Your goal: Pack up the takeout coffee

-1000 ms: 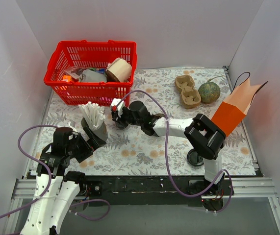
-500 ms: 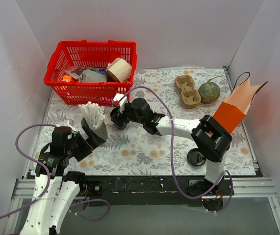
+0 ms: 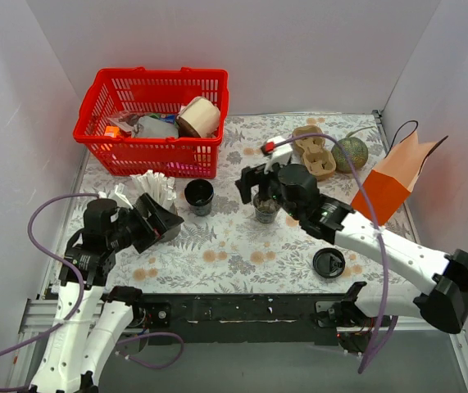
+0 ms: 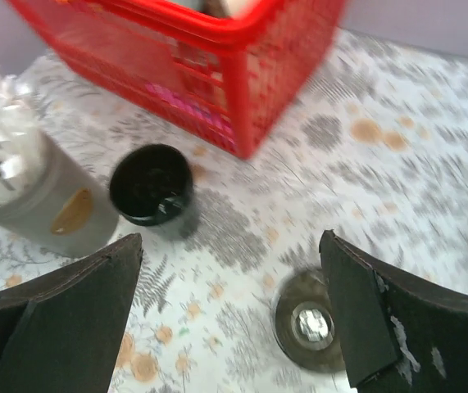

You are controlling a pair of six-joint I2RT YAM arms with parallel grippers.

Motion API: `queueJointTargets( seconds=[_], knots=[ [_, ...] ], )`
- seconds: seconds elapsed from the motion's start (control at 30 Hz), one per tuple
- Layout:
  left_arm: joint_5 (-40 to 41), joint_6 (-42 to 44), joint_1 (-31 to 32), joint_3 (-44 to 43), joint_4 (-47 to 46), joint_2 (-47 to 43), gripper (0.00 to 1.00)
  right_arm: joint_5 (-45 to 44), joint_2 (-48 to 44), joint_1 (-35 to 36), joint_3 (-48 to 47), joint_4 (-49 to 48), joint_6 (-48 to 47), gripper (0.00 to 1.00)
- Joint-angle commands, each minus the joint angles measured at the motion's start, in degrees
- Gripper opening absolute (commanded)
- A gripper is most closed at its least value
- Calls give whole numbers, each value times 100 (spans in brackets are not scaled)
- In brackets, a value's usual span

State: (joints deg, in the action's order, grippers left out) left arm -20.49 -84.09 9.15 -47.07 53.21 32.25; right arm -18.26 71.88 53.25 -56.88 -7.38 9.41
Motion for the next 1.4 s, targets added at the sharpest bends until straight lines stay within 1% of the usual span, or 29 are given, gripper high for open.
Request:
queueJointTargets(
  seconds=[0.0,0.03,0.07,0.1,0.13,0.17,0.2,0.27,0.3,0.37,0.4,0.53,0.6,0.7,0.8,0.83,0.87,0.9,1.03,1.23,1.37],
  knots=[
    [-649,-186,17,303,-970,176,98,-959,-726,-620,-129,2447,1499,96],
    [-788,-230,17,364,-1066,202,98,-1003,-832,-789,-139,3156,1720,97],
    [-851,-248,26,470,-1259,211,98,-1021,-929,-973,-78,3372,1800,97],
    [-912,-274,26,514,-1348,220,98,-891,-1130,-1419,-16,3574,1827,97],
    [-965,-361,26,567,-1453,212,98,-803,-1210,-1675,106,3838,1923,98],
    [-1105,-379,26,619,-1637,220,98,-654,-1281,-1939,142,4284,1916,98],
    [-1141,-380,43,672,-1691,229,98,-426,-1368,-2438,168,4584,1959,98],
    [-1081,-362,69,690,-1709,238,98,-319,-1474,-2819,378,5042,2056,98],
    [-1054,-397,96,725,-1717,229,98,-188,-1588,-3116,475,5149,2065,97],
    [-1054,-388,122,752,-1770,212,98,-90,-1668,-3390,668,5395,2074,95],
    [-1010,-380,166,778,-1770,220,98,-38,-1686,-3653,722,5605,2074,94],
    [-878,-353,254,979,-1779,290,98,314,-1694,-4226,994,5958,1951,89],
    [-895,-362,350,1042,-1902,378,98,532,-1756,-4410,1222,6002,1986,87],
    [-703,-310,526,1033,-1920,475,98,596,-1782,-4481,1512,6055,2003,82],
    [-666,-344,710,1085,-2095,554,98,735,-1774,-4499,1697,6055,1986,75],
    [-675,-388,763,1121,-2165,589,98,780,-1765,-4508,1768,6072,1977,71],
    [-658,-406,834,1182,-2270,668,98,806,-1756,-4508,1794,6099,1977,70],
    [-632,-423,974,1200,-2315,712,98,807,-1756,-4499,1821,6134,1960,66],
    [-403,-511,1361,1235,-2526,879,98,640,-1800,-4508,1979,6266,1916,62],
    [-78,-555,1827,1095,-2597,1099,98,701,-1739,-4508,2155,6011,1959,49],
    [80,-626,2003,1068,-2614,1152,98,798,-1624,-4508,2199,5880,1942,45]
  ],
)
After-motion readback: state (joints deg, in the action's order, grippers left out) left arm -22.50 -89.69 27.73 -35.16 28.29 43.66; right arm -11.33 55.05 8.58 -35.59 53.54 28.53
